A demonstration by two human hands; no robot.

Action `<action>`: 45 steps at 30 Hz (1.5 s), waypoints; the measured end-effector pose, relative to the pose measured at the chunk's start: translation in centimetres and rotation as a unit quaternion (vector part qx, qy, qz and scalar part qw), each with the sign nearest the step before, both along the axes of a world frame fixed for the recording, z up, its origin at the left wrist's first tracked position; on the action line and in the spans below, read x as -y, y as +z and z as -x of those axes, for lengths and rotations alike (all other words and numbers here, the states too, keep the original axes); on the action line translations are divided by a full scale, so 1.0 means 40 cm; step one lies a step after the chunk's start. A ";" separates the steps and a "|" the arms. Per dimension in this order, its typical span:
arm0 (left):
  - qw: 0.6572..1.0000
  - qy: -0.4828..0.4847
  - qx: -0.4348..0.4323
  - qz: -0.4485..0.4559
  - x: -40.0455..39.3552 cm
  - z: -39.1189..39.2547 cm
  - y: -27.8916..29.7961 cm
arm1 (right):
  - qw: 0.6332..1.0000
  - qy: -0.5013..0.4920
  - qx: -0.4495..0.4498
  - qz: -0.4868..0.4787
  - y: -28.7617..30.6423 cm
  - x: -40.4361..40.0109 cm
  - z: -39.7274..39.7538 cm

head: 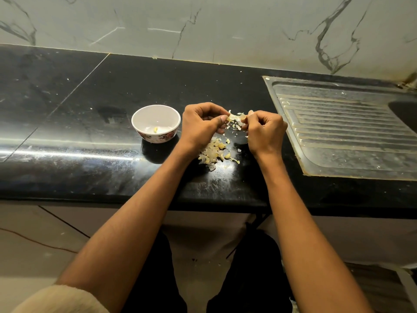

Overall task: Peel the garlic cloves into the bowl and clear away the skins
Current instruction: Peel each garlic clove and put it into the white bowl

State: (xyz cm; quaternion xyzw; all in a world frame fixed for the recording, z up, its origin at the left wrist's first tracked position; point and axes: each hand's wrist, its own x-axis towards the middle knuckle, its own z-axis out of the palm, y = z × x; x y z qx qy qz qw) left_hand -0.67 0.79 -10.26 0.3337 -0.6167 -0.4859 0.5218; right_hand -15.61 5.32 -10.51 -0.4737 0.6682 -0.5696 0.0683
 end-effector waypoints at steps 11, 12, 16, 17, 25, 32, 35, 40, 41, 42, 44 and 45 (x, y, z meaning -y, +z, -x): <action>1.000 0.013 0.004 -0.007 0.006 -0.004 -0.001 | 0.999 -0.022 -0.025 -0.033 0.009 0.006 0.021; 1.000 0.013 0.005 -0.007 0.006 -0.004 -0.001 | 0.999 -0.026 -0.014 -0.032 0.007 0.009 0.022; 1.000 0.013 0.007 -0.004 0.007 -0.005 -0.003 | 0.998 -0.034 -0.036 -0.044 0.005 0.004 0.022; 1.000 0.013 0.009 -0.002 0.008 -0.004 -0.003 | 0.997 -0.030 -0.051 -0.051 0.008 -0.001 0.021; 1.000 0.011 0.014 0.004 0.012 -0.004 -0.010 | 0.999 -0.003 -0.024 -0.039 0.012 -0.009 0.019; 1.000 0.016 0.007 0.011 0.013 -0.003 -0.011 | 0.995 0.057 0.074 0.022 0.014 -0.031 -0.006; 1.000 0.013 0.007 0.020 0.011 -0.005 -0.011 | 0.985 0.129 0.114 0.032 0.021 -0.042 -0.022; 1.000 0.014 -0.008 0.006 0.007 -0.007 -0.005 | 0.979 0.169 0.112 0.018 0.018 -0.035 -0.034; 1.000 0.011 -0.012 0.000 0.006 -0.007 -0.004 | 0.981 0.165 0.105 0.015 0.018 -0.034 -0.032; 1.000 0.008 -0.016 -0.005 0.005 -0.007 -0.002 | 0.983 0.159 0.095 0.011 0.018 -0.033 -0.032; 1.000 -0.001 -0.022 -0.016 0.003 -0.008 0.000 | 0.985 0.152 0.082 0.005 0.018 -0.030 -0.031; 0.999 -0.003 -0.025 -0.022 0.003 -0.008 -0.001 | 0.986 0.148 0.077 0.003 0.019 -0.029 -0.031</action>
